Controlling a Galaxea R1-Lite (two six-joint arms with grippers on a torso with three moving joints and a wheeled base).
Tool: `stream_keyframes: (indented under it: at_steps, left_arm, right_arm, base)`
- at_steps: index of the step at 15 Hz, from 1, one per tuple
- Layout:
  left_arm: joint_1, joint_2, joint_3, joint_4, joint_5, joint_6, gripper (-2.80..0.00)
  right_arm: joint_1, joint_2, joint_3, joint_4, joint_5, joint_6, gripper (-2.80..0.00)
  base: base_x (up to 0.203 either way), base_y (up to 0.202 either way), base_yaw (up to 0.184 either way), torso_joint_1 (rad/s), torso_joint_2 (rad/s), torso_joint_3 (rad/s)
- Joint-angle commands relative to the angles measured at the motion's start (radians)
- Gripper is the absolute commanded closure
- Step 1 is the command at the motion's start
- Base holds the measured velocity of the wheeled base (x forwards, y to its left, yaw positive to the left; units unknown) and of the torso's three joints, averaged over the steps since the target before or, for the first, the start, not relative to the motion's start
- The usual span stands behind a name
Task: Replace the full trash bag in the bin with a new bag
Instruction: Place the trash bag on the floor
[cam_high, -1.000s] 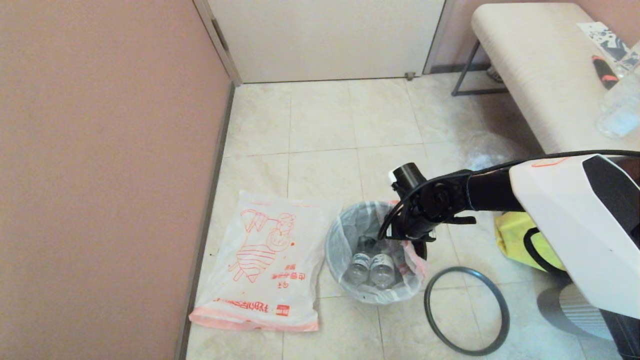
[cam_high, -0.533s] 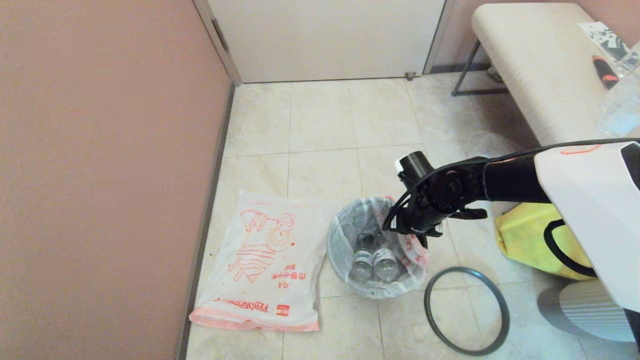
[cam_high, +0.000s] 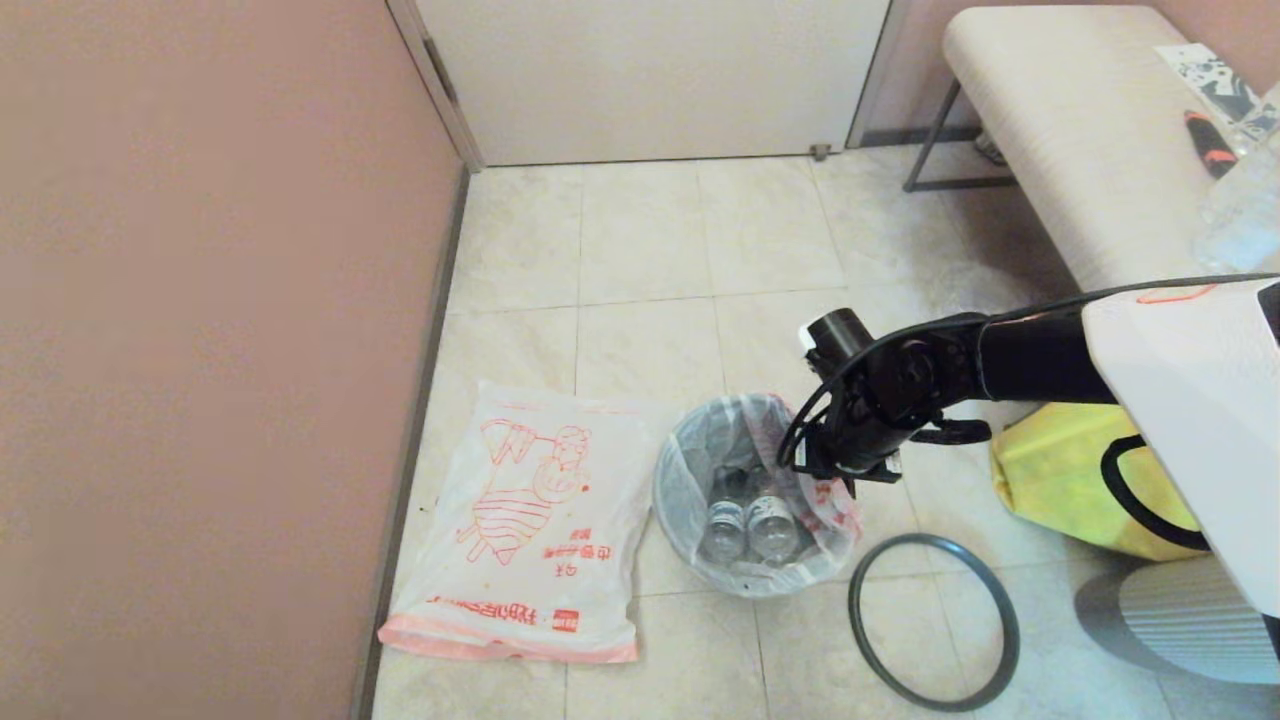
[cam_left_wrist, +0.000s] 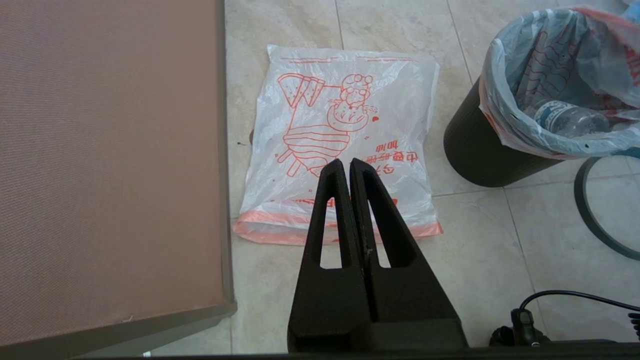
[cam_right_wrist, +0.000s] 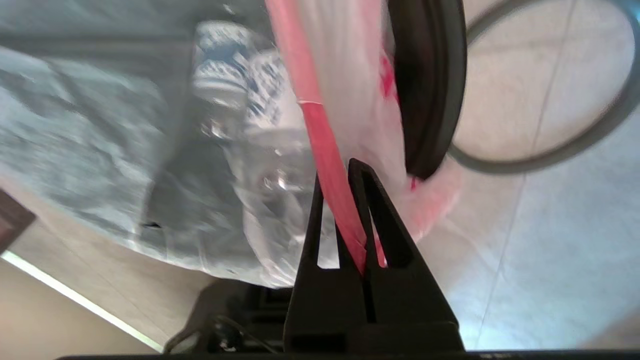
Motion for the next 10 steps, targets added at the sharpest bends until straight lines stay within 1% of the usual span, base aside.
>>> stream_keyframes:
  at_steps: [1,5,8,10]
  left_arm:
    - [0.0,0.001,0.001,0.0,0.001,0.0,0.0]
    - [0.0,0.001,-0.001,0.0,0.001,0.0,0.0]
    - [0.0,0.001,-0.001,0.0,0.001,0.0,0.0]
    - [0.0,0.001,0.0,0.0,0.0,0.0,0.0]
  right_arm:
    - [0.013,-0.009,0.021,0.003,0.004,0.034,0.0]
    - [0.037,-0.04,0.02,0.006,0.006,0.043,0.0]
    - [0.039,-0.051,0.007,0.008,0.005,0.04,0.0]
    - [0.036,-0.013,0.009,0.006,-0.004,0.038,0.0]
  base:
    - [0.0,0.0,0.0,0.0,0.0,0.0]
    - [0.0,0.0,0.0,0.0,0.0,0.0]
    - [0.0,0.0,0.0,0.0,0.0,0.0]
    - [0.0,0.0,0.0,0.0,0.0,0.0]
